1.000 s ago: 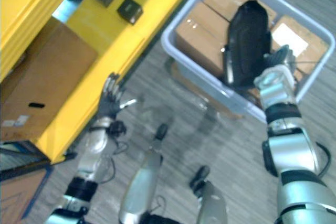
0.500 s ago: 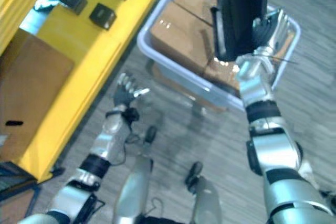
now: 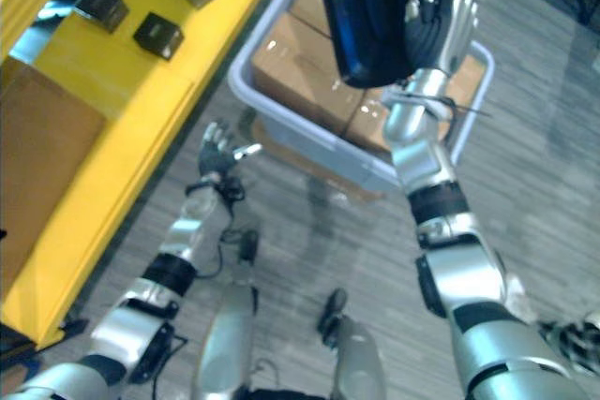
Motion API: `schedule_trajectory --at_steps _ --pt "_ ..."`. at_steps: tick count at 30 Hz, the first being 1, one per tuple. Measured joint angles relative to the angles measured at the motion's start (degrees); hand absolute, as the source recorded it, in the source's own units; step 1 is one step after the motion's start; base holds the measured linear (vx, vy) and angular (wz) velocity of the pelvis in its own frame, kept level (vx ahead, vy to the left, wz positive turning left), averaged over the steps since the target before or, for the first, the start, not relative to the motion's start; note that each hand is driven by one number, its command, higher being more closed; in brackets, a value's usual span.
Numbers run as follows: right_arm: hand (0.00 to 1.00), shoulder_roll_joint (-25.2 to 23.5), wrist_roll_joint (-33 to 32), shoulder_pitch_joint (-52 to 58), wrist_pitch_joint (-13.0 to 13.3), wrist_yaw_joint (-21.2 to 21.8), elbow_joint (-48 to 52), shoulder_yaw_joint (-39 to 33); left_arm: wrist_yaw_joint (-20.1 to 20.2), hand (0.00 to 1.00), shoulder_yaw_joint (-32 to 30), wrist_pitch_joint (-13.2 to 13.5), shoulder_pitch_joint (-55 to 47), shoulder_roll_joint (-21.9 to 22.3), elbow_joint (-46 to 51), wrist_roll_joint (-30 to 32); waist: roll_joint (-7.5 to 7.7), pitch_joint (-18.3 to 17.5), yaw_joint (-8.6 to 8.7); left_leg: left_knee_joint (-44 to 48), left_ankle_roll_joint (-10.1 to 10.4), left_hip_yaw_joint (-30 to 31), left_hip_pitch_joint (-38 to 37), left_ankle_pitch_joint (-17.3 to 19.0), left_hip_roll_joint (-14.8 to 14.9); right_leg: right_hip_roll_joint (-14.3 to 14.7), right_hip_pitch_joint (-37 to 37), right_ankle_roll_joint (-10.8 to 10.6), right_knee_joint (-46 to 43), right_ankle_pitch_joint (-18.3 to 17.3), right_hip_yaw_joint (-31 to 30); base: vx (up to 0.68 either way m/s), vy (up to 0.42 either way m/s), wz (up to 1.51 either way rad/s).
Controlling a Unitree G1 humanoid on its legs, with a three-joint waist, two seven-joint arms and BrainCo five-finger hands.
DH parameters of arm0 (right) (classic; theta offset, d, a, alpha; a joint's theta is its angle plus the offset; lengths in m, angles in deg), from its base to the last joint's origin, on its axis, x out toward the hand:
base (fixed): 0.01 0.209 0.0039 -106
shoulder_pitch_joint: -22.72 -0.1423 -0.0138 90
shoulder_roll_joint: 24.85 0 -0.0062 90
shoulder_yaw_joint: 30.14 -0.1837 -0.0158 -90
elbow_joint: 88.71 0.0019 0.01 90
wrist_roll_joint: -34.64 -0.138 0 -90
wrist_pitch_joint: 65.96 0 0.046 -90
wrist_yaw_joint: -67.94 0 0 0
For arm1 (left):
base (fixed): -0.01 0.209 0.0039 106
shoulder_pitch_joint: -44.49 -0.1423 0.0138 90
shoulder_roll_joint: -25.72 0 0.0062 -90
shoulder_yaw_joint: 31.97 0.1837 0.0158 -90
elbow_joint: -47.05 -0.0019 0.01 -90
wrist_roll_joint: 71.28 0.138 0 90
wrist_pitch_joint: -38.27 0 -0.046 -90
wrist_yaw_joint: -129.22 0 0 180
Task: Walk over and take plastic housings, then place them on the shelf
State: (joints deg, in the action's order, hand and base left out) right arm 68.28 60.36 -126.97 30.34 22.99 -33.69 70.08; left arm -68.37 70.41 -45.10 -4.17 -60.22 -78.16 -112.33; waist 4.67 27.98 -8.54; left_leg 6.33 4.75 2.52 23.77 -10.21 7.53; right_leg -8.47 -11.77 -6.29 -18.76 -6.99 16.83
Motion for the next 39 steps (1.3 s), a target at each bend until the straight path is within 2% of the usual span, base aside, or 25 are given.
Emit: schedule_trajectory --at_steps 6,12,15,21,23,28,31,34,39 --pt "1.0 -3.34 3.38 2.89 3.28 0.0 0.91 0.89 3.72 0.0 0.1 -1.29 1.49 0.03 -2.08 -6.79 0.7 -0.07 0.15 -1.53 -0.08 -0.3 -2.55 -0.74 -0.37 -0.32 2.03 -0.1 0.39 0.07 0.01 0.01 -0.002 0.02" --pt "1.0 -4.98 6.66 5.44 5.95 0.12 5.67 3.5 8.73 0.0 0.27 -1.16 1.48 -0.04 -2.57 -15.41 1.08 0.05 1.31 -2.83 -0.38 -0.94 -3.9 -1.39 -0.63 -0.49 2.4 -0.14 0.38 0.09 -0.27 0.0 -0.003 -0.02" --pt "1.0 -5.57 7.25 6.32 6.99 0.24 5.77 5.19 9.79 0.0 0.93 1.06 1.52 0.15 -2.6 -17.66 1.37 -0.02 1.53 -3.88 -0.2 -1.47 -4.88 -1.54 -0.61 -0.49 2.74 -0.15 0.54 0.08 -0.91 0.02 -0.012 -0.07" --pt "1.0 -6.2 8.95 8.56 7.19 1.22 7.34 5.56 12.01 0.0 2.39 5.16 1.54 1.31 -2.61 -22.2 1.38 -0.02 1.63 -4.18 -0.33 -1.44 -4.86 -1.88 -0.65 -0.47 2.71 -0.16 0.81 0.07 -0.88 0.02 -0.007 0.0" --pt "1.0 -6.35 9.12 8.99 7.19 1.26 7.34 6.92 12.35 0.0 2.44 8.06 1.54 1.8 -2.59 -24.23 1.38 -0.02 1.77 -4.23 -0.07 -1.44 -4.86 -2.05 -0.67 -0.47 2.71 -0.17 0.83 0.06 -0.87 0.02 -0.009 0.0" --pt "1.0 -7.33 9.43 10.09 7.19 1.29 7.33 7.97 14.62 0.0 2.31 12.7 1.56 2.36 -2.4 -28.49 1.38 -0.02 1.85 -4.32 -0.11 -1.37 -4.87 -2.03 -0.71 -0.5 2.7 -0.2 0.82 0.04 -0.83 0.0 0.0 0.0" --pt "1.0 -7.66 9.43 10.2 7.19 1.29 7.32 7.98 17.37 0.0 2.23 14.22 1.55 2.63 -2.24 -31.66 1.38 -0.02 1.87 -4.38 -0.22 -1.3 -4.86 -2.02 -0.76 -0.55 2.67 -0.21 0.75 0.03 -0.78 0.0 0.0 0.0" --pt "1.0 -7.89 9.43 10.67 7.23 1.29 7.31 8.06 19.65 0.0 1.61 14.62 1.55 3.59 -1.64 -33.4 1.39 -0.02 1.87 -4.44 -0.27 -1.27 -4.86 -2.05 -0.93 -0.73 2.55 -0.39 0.51 -0.11 -0.77 0.0 0.0 0.0" --pt "1.0 -8.34 9.46 11.75 7.71 1.57 7.18 9.26 20.63 0.0 1.75 14.65 1.55 3.81 0.07 -33.35 1.4 -0.01 2.1 -4.82 -0.38 -1.34 -4.82 -2.28 -1.21 -1.03 2.14 -0.6 0.2 -0.29 -0.81 0.01 -0.004 0.0"
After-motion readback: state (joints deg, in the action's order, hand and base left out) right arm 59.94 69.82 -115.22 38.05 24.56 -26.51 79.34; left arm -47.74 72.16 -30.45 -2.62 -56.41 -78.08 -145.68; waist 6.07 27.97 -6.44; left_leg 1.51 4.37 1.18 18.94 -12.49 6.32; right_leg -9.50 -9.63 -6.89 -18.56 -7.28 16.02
